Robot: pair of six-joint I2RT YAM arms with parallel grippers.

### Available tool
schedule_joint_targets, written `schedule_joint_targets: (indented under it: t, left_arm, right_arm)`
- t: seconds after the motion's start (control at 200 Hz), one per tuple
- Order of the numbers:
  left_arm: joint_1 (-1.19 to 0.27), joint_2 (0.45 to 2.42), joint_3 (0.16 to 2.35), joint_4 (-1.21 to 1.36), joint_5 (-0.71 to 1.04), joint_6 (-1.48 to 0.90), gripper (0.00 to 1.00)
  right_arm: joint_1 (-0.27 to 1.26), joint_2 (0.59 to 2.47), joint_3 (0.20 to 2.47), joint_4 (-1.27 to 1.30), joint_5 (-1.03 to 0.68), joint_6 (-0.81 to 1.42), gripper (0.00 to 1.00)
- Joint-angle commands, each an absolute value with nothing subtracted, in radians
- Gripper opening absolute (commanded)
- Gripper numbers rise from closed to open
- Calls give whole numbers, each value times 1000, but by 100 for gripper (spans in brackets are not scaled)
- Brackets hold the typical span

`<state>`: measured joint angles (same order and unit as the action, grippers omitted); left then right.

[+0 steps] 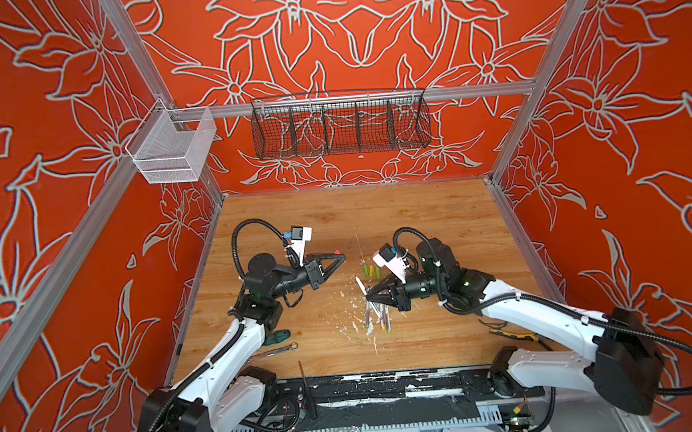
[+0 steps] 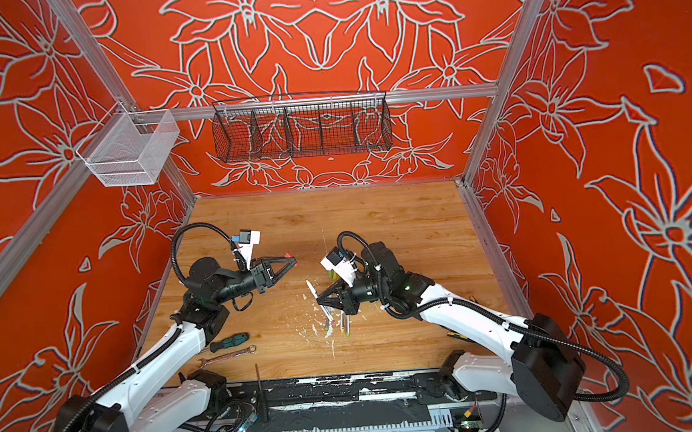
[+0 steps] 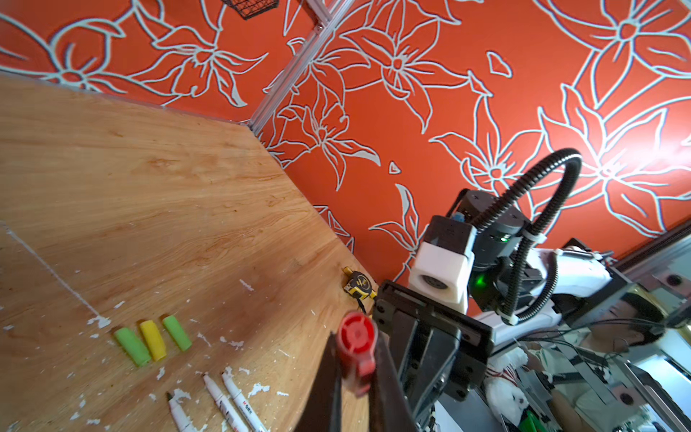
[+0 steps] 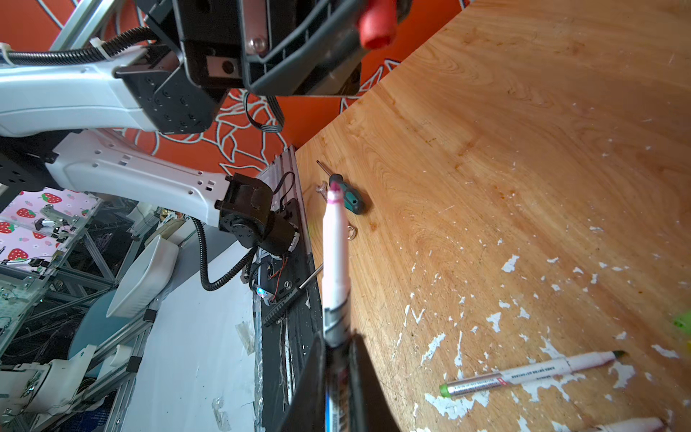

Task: Insert the pens into the pen caps
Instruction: 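Lift the marker tip-up and carry it toward the red cap in the left gripper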

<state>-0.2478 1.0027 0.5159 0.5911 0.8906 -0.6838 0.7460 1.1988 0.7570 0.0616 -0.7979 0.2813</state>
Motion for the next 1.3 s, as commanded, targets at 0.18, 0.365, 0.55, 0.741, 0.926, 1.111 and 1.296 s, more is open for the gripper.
schedule_joint_targets:
  t: [0.18,0.365,0.55,0.741,0.926,1.111,1.296]
  left_arm:
    - [-239,1010,527,732,1025,-797,0]
    - [-236,1039,540,787,1069,-845,0]
    - [-236,1060,536,820,1083,-864,0]
    - [-236,1064,530,831,1086,-865,0]
    - [-236,1060,519,842,1096,-869,0]
    - [-243,1063,515,836,1098,-859,0]
    - [-253,1069,514,839,1101,-853,0]
  right_arm:
    - [772,1190,808,114,-836,286,5]
    - [774,1182,812,109,-830,284,5]
    - [776,1171,815,105,-830,282,5]
    - [776,1163,814,100,-824,281,5]
    - [775,1154,816,98,-808,278,5]
    - [777,1152,819,101,-798,279,5]
    - [776,1147,820,105,-779,279,5]
